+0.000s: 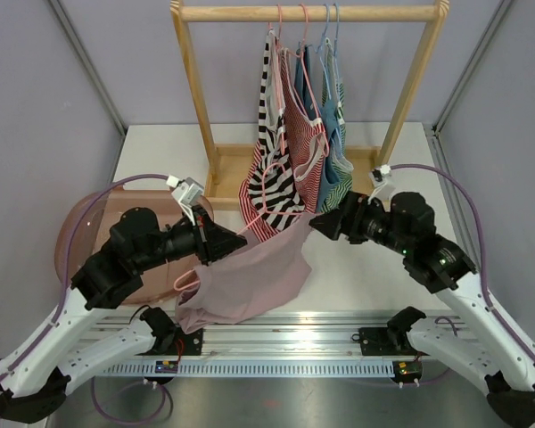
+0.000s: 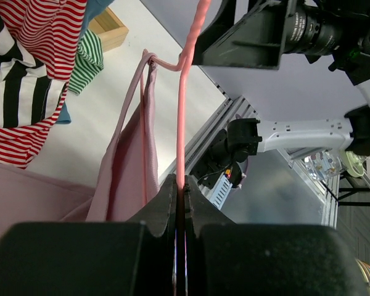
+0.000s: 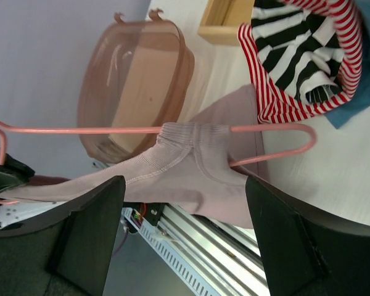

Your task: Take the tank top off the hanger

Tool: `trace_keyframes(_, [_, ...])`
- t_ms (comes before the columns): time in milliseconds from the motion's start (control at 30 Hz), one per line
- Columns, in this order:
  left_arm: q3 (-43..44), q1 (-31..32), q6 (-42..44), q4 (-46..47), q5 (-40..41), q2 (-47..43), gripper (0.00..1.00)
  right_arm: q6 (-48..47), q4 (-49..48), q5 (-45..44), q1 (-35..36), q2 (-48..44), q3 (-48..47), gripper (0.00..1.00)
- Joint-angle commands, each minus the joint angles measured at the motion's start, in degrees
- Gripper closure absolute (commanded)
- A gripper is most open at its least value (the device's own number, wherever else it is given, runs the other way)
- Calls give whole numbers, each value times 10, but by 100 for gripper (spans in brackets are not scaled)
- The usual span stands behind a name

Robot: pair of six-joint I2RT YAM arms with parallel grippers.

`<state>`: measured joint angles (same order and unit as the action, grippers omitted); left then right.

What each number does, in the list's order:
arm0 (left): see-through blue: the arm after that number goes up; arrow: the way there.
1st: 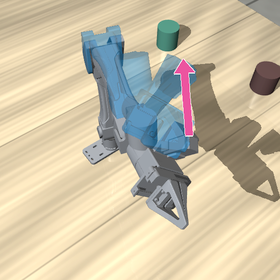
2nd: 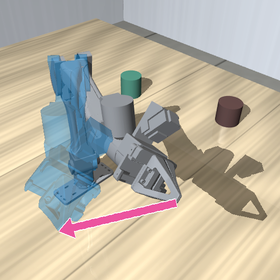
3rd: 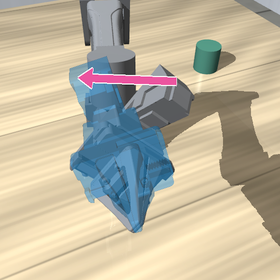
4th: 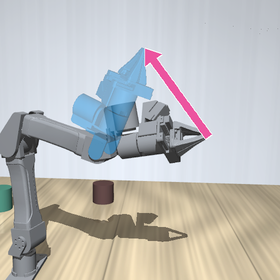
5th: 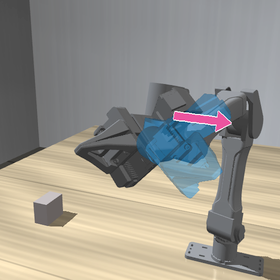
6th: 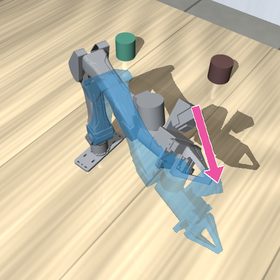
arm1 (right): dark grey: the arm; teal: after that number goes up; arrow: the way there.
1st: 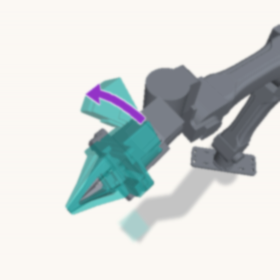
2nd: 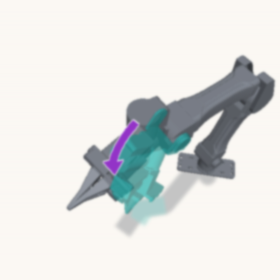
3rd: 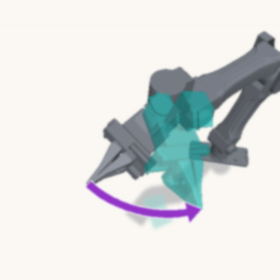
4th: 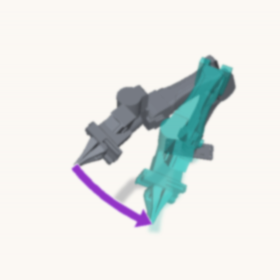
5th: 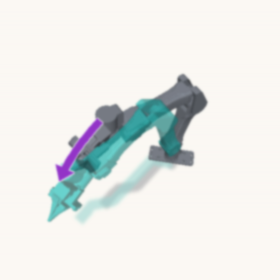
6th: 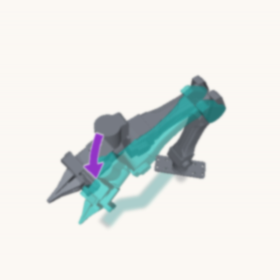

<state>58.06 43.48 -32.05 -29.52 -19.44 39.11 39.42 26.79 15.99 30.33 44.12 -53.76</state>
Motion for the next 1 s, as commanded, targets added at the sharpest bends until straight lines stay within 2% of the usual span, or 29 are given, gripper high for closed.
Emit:
trace_keyframes(0, [-6, 32, -11, 75, 76, 4, 100, -7, -30, -154, 87, 31, -14, 13])
trace_keyframes(133, [-8, 58, -13, 85, 102, 8, 100, -10, -60, -206, 143, 72, -14, 15])
trace_keyframes(233, [-4, 65, -12, 81, 107, 9, 100, -14, -68, -249, 170, 95, -16, 23])
trace_keyframes(267, [-2, 66, -11, 81, 110, 10, 100, -18, -67, -266, 172, 99, -16, 31])
trace_keyframes(333, [-1, 68, -8, 75, 111, 6, 100, -20, -71, -278, 173, 99, -13, 38])
trace_keyframes(433, [-5, 68, -6, 72, 107, 0, 100, -26, -74, -299, 173, 95, -2, 54])
trace_keyframes(467, [-8, 68, -6, 74, 105, 0, 100, -29, -80, -301, 174, 92, 2, 65])
trace_keyframes(500, [-9, 69, -6, 74, 103, -1, 100, -29, -83, -303, 174, 89, 10, 72])
trace_keyframes(567, [-14, 69, -6, 72, 102, -4, 100, -31, -87, -310, 174, 83, 15, 80])
trace_keyframes(600, [-15, 69, -6, 73, 101, -5, 100, -32, -93, -305, 174, 82, 19, 77])
trace_keyframes(633, [-16, 69, -6, 73, 104, -7, 100, -34, -98, -294, 174, 79, 21, 67])
trace_keyframes(700, [-16, 69, -5, 68, 107, -7, 100, -33, -109, -272, 173, 77, 26, 41])
trace_keyframes(867, [-17, 69, -8, 78, 93, -4, 100, -29, -138, -253, 174, 79, 30, 35])
trace_keyframes(967, [-17, 70, -12, 85, 82, -3, 100, -30, -141, -257, 173, 93, 23, 35])
